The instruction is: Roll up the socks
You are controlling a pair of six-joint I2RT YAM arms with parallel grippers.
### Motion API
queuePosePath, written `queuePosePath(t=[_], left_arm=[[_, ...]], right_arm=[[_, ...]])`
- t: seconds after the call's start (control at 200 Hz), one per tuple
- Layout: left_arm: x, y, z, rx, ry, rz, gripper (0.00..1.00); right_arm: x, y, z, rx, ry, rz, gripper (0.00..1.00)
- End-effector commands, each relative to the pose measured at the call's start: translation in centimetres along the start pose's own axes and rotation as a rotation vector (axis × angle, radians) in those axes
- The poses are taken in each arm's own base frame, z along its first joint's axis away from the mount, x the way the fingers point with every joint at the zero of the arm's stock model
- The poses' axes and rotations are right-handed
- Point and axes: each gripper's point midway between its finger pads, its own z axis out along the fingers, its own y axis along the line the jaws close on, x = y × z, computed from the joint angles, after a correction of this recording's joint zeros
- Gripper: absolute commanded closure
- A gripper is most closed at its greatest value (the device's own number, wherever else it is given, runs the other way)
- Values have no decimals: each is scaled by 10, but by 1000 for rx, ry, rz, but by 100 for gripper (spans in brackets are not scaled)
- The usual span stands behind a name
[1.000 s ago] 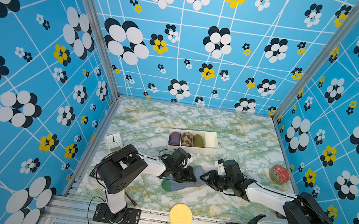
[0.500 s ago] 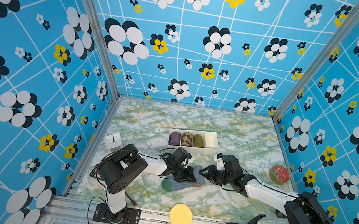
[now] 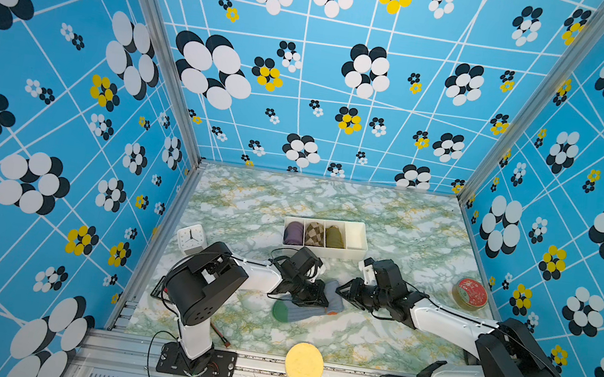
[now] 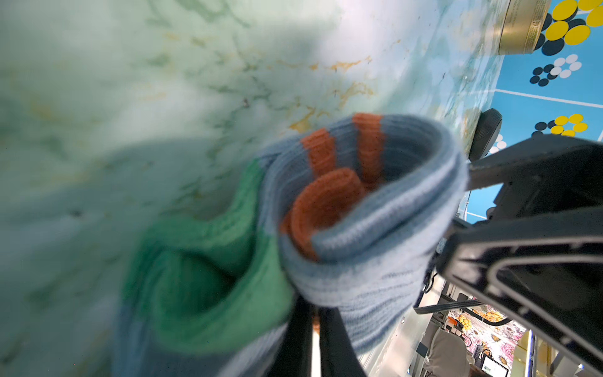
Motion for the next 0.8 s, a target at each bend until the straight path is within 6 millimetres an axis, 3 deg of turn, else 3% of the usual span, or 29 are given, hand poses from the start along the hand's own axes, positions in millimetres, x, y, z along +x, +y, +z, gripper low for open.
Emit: queuePosePath(t=[0.0,0.1,0.3,0.795], left_arm=[[5,28,1,-106,20,-50,90],[4,28,2,-104,22,-50,90],[3,27,3,-106,25,-47,91],[1,27,2,-118,23,-42,87]], right_arm=[[4,-4,-5,19,11,-15,68],[5,-4,-5,18,19,-17,69],[5,1,-3,1,29,-24,82],[7,20,6,-74,79,-50,89]])
